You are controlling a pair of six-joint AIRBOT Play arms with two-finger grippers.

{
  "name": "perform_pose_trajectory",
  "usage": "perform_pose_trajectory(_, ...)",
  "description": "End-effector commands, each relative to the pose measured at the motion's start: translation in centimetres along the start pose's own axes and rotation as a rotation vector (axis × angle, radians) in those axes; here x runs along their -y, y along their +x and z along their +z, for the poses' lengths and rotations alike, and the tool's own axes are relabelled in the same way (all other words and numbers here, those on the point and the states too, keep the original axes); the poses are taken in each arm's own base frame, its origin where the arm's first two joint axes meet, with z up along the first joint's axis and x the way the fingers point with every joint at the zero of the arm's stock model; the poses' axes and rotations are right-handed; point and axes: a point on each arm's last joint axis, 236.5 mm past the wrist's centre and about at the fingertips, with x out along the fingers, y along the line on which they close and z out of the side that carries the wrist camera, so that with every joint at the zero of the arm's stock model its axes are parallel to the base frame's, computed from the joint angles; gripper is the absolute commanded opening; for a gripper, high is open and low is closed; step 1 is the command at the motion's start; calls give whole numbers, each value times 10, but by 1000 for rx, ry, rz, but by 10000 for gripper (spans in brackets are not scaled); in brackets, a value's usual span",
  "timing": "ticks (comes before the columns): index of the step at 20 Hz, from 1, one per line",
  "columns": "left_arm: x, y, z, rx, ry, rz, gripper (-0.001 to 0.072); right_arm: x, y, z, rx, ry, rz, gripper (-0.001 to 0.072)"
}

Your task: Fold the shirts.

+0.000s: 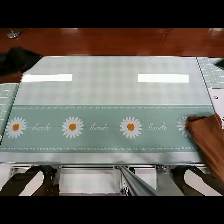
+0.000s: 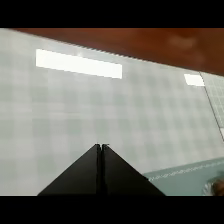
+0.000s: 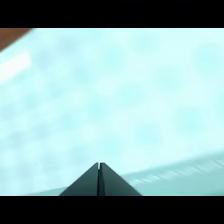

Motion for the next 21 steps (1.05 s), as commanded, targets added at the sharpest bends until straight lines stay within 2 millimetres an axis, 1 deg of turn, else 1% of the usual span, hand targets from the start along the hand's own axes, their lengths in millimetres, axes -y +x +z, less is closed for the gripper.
perform_pose_trajectory(1,9,37,-13,-153,144,34,15,-92,84,-56,-174,-371,15,29)
perform_pose_trajectory(2,-7,53,-41,-229,149,92,16,-79,113,-87,-263,-403,-69,28)
perform_pose_trajectory(3,-33,67,-74,-314,155,173,15,-63,136,-117,-346,-393,-125,28)
perform_pose_trajectory(4,-63,75,-107,-405,150,262,15,-45,154,-146,-427,-358,-162,28)
perform_pose_trajectory(5,-87,78,-132,-471,125,327,16,-30,165,-166,-487,-327,-197,29)
perform_pose_trajectory(6,-103,81,-151,-521,95,358,16,-19,171,-178,-523,-301,-219,29)
perform_pose_trajectory(7,-110,84,-160,-545,77,367,17,-14,174,-179,-530,-301,-231,29)
perform_pose_trajectory(9,-111,86,-160,-546,76,368,17,-14,172,-174,-515,-312,-235,29)
perform_pose_trajectory(21,-112,87,-161,-549,80,367,17,-15,171,-174,-513,-310,-233,29)
